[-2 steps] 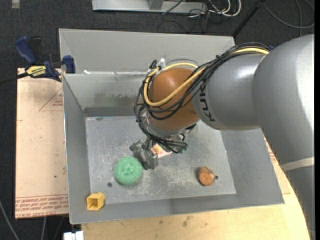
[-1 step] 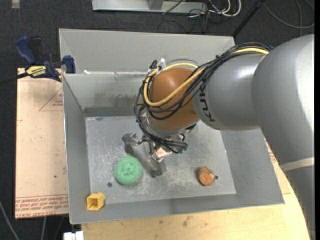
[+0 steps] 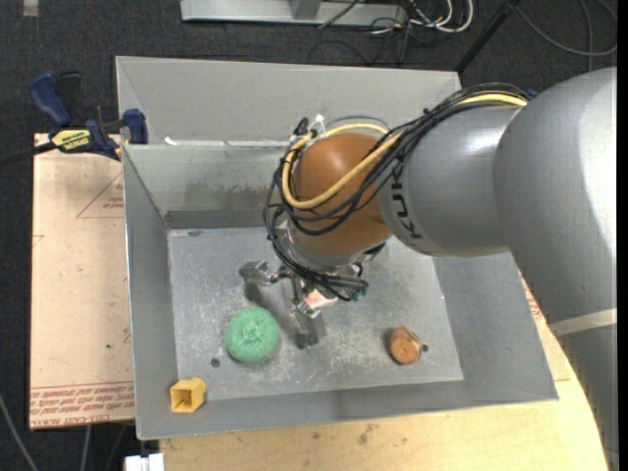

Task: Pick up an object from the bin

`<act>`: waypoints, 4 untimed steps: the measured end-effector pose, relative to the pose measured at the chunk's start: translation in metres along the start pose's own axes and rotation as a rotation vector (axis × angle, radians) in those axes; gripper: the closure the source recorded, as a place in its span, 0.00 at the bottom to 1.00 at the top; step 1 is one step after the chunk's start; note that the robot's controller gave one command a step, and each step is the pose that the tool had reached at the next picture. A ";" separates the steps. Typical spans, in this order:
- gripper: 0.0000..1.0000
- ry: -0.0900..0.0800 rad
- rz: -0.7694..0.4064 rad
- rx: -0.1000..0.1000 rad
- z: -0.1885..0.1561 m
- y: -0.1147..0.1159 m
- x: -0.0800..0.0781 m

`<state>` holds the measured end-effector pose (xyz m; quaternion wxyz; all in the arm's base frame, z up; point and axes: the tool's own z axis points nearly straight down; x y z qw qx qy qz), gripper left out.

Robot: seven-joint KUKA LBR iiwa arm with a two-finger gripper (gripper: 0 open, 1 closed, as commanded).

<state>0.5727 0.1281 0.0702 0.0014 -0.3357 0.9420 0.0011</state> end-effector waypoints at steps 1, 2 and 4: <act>0.00 0.002 -0.094 0.003 0.000 0.012 -0.002; 0.00 0.000 -0.207 0.001 -0.001 0.030 -0.012; 1.00 0.000 -0.321 -0.001 0.001 0.034 -0.022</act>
Offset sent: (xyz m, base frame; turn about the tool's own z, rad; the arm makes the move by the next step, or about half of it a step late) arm -0.0108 0.0341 0.0021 -0.2106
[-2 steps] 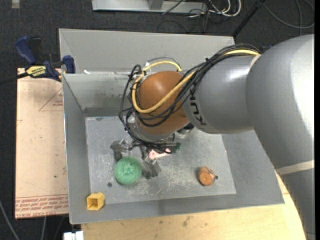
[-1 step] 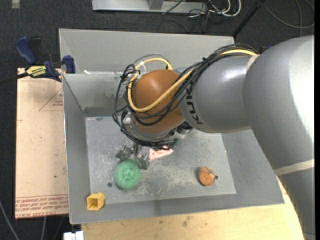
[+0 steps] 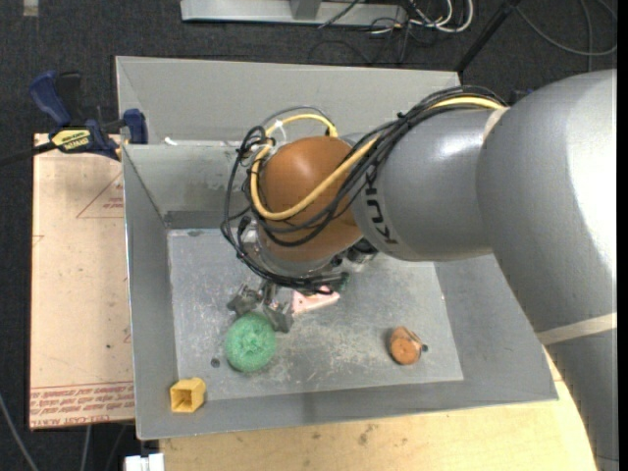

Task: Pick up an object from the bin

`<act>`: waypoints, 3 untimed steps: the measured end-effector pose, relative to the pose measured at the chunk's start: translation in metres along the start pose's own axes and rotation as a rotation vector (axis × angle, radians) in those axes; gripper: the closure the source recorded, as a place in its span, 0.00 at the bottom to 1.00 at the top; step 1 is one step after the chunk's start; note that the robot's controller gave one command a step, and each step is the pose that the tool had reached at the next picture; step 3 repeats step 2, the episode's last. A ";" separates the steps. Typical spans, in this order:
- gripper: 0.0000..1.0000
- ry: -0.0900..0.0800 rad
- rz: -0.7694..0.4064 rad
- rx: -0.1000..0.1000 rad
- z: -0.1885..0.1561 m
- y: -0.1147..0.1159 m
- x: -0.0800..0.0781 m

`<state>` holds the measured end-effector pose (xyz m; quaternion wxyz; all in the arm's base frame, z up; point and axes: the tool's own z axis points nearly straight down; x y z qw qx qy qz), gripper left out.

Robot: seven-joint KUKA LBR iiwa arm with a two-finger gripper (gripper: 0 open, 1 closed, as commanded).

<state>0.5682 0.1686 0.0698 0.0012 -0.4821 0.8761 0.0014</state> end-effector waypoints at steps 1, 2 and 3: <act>1.00 0.007 -0.039 -0.005 -0.052 0.020 0.018; 1.00 0.000 -0.133 0.001 -0.154 0.010 0.014; 1.00 0.000 -0.133 0.001 -0.154 0.010 0.014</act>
Offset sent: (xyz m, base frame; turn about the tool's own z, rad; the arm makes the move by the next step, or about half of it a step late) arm -0.0169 -0.0075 0.1541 -0.1371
